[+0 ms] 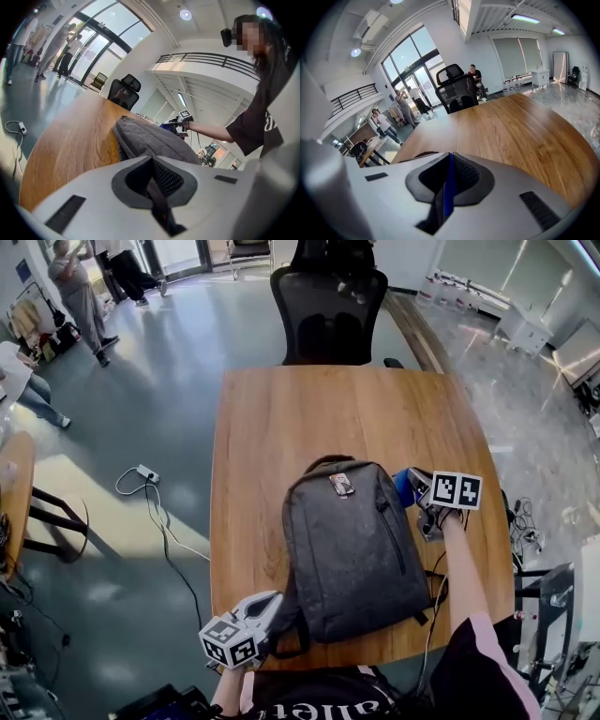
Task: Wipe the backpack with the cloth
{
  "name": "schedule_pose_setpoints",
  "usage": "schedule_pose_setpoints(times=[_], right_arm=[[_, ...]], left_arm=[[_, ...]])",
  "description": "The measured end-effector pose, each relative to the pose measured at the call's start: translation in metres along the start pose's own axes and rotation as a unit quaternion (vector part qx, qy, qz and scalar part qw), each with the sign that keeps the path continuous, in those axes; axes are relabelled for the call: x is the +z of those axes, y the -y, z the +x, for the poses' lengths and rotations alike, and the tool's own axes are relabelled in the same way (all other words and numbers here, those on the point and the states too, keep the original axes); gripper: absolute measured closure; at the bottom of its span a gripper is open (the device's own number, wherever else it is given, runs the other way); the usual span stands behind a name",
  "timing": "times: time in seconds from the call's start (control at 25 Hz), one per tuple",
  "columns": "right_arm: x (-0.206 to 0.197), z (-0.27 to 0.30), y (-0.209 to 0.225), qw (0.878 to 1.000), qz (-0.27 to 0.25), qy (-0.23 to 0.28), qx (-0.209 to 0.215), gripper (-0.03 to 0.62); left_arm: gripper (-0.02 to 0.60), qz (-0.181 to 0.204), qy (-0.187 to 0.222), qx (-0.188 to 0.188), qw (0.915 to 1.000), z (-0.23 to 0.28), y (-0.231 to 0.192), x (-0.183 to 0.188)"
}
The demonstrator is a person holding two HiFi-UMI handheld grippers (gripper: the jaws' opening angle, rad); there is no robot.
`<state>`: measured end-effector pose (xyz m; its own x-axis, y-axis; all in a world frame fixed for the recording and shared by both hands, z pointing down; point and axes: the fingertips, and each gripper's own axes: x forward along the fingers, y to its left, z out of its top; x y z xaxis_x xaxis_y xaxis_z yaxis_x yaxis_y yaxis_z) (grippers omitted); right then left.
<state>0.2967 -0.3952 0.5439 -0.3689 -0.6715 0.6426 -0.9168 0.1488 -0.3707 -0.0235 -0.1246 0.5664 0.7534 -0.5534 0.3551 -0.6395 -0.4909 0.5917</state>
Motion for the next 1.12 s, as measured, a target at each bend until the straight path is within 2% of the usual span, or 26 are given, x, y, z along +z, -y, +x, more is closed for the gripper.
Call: schedule_pose_setpoints(times=[0.36, 0.8, 1.12], right_arm=[[0.052, 0.043, -0.008, 0.999, -0.030, -0.003, -0.011, 0.563], [0.050, 0.081, -0.065, 0.995, -0.084, -0.041, 0.016, 0.563], [0.035, 0.105, -0.130, 0.987, -0.131, -0.067, 0.063, 0.563]], left_arm=[[0.581, -0.007, 0.004, 0.012, 0.9999, -0.008, -0.018, 0.002], [0.581, -0.014, 0.012, 0.022, 0.9996, -0.014, -0.034, 0.002], [0.581, -0.015, 0.023, 0.024, 0.9993, -0.018, -0.040, 0.000]])
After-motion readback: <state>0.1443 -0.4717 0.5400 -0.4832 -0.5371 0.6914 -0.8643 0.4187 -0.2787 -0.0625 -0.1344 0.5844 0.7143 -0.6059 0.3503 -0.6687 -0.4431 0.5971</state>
